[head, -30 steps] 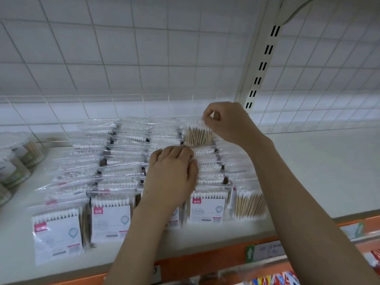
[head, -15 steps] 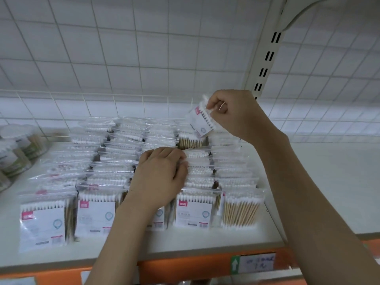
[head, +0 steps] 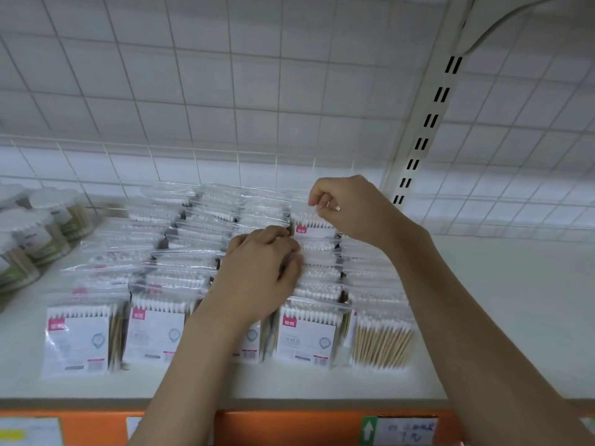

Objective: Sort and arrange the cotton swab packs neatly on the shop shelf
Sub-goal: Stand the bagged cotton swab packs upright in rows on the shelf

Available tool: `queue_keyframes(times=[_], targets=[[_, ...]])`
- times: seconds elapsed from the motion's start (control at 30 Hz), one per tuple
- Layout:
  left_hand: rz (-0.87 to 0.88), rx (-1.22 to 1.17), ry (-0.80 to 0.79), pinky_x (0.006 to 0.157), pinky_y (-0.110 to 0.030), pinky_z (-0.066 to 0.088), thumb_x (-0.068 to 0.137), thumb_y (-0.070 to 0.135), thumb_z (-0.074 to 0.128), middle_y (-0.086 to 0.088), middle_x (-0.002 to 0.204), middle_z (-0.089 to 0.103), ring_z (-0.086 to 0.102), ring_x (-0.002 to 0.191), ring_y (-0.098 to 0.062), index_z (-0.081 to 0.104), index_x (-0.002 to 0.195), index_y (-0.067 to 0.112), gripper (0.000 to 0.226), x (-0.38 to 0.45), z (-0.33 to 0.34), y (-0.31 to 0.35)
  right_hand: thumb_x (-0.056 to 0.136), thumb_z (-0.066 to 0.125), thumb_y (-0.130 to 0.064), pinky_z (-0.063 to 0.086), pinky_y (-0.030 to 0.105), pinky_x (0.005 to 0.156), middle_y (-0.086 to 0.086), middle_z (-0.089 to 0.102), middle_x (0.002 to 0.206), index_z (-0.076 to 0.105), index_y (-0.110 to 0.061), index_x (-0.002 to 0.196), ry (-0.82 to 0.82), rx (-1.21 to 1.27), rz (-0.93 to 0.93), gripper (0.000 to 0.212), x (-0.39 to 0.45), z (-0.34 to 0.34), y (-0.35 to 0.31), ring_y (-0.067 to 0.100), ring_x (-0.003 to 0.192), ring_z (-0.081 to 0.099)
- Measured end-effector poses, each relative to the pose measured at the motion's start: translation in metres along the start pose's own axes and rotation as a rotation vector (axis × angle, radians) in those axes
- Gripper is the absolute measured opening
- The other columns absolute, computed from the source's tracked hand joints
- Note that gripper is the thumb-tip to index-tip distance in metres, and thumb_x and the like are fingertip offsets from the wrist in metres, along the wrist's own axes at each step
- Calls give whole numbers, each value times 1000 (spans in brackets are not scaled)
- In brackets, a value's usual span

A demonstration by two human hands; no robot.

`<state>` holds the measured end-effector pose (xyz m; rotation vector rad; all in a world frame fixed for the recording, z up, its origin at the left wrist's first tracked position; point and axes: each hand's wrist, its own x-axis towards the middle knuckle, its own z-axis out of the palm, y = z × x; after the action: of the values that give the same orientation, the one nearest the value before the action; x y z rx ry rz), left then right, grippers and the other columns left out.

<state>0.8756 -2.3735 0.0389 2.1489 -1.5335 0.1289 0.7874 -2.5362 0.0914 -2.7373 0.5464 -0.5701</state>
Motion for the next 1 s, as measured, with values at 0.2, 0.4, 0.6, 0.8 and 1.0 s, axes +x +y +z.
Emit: queue_keyframes(times=[0.2, 0.4, 0.6, 0.8, 1.0], targets=[[-30, 114, 10, 92, -34, 33, 86, 39, 48, 9, 125, 52, 51, 110, -18, 52, 125, 24, 42, 11, -6, 4, 87, 51, -3, 53, 31, 73, -2, 67, 87, 64, -19, 94, -99, 38, 27, 22, 0, 20, 8, 12, 78, 62], [-9, 139, -14, 97, -33, 28, 88, 32, 45, 6, 128, 52, 42, 120, -17, 49, 128, 20, 42, 26, -2, 7, 89, 45, 1, 52, 27, 73, 3, 67, 96, 65, -14, 100, -148, 81, 29, 28, 0, 17, 9, 16, 83, 62], [-17, 139, -55, 96, -31, 29, 92, 33, 39, 7, 113, 59, 48, 114, -17, 56, 92, 16, 24, 26, 7, 3, 91, 43, -5, 47, 29, 88, 3, 65, 110, 64, -13, 109, -16, -25, 60, 29, 12, -4, 19, 17, 100, 59], [2, 123, -27, 99, -31, 31, 94, 36, 38, 10, 119, 58, 47, 115, -12, 62, 110, 19, 33, 22, 11, 0, 90, 54, -25, 48, 35, 86, -2, 64, 108, 60, -20, 112, -116, -157, 121, 24, 23, 5, 19, 17, 98, 58], [-14, 110, -22, 100, -31, 27, 95, 39, 35, 13, 124, 54, 44, 118, -11, 61, 115, 22, 36, 23, 13, -1, 90, 50, -20, 49, 31, 74, 0, 67, 100, 66, -16, 98, -207, -284, 114, 19, 27, 14, 14, 17, 86, 60]])
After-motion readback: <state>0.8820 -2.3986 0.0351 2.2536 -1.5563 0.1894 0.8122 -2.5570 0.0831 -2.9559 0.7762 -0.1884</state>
